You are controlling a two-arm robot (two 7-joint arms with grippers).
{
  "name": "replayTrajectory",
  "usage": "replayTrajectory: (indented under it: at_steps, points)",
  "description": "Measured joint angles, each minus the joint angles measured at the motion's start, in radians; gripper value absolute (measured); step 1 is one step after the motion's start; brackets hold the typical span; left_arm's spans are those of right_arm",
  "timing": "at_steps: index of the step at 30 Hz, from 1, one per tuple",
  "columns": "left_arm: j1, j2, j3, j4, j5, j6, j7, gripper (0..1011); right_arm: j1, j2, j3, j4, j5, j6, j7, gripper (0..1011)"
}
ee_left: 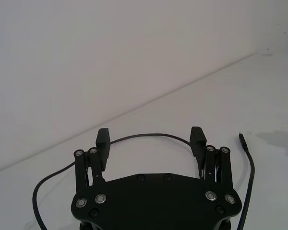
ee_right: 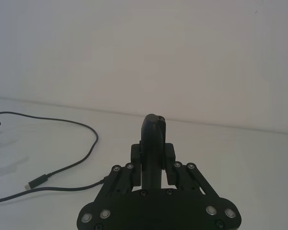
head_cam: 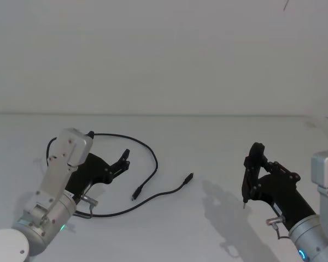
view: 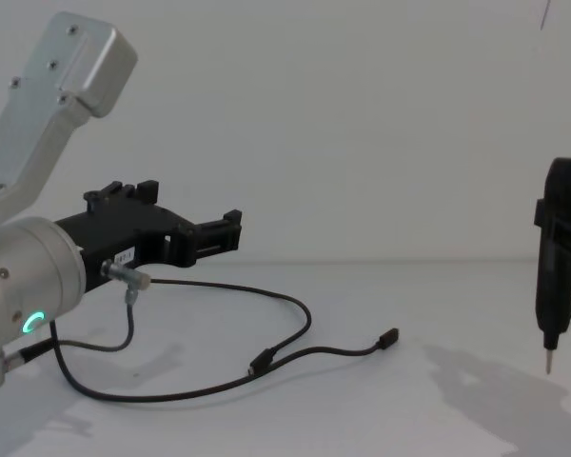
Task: Pick up the data cable with the one hand.
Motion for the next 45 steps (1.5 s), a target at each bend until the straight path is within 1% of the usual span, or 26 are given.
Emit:
replayTrajectory:
  at_steps: [14,19,25,28,29,35,38,40,45]
  points:
    - [0.000,-0.001,0.000,-0.001,0.000,0.000,0.001,1002,0.000,0.000,0.000,0.000,0.000,0.000,0.000,279]
    - [0.000,0.004,-0.002,-0.001,-0.001,0.000,-0.010,1002,0.000,0.000,0.000,0.000,0.000,0.000,0.000,279]
    - [-0.002,0.025,-0.005,0.002,-0.022,0.009,-0.061,1002,0.000,0.000,0.000,0.000,0.000,0.000,0.000,279]
    - [-0.003,0.046,-0.006,0.005,-0.041,0.027,-0.105,1002,0.000,0.000,0.000,0.000,0.000,0.000,0.000,279]
    - [-0.003,0.046,-0.006,0.005,-0.041,0.027,-0.105,1002,0.000,0.000,0.000,0.000,0.000,0.000,0.000,279]
    - [-0.002,0.093,-0.006,0.010,-0.072,0.072,-0.193,1002,0.000,0.000,0.000,0.000,0.000,0.000,0.000,279]
    - [-0.004,0.109,-0.003,0.015,-0.080,0.090,-0.224,1002,0.000,0.000,0.000,0.000,0.000,0.000,0.000,279]
    - [-0.010,0.125,0.002,0.023,-0.087,0.106,-0.260,1002,0.000,0.000,0.000,0.000,0.000,0.000,0.000,279]
    - [-0.027,0.148,0.014,0.045,-0.095,0.123,-0.329,1002,0.000,0.000,0.000,0.000,0.000,0.000,0.000,279]
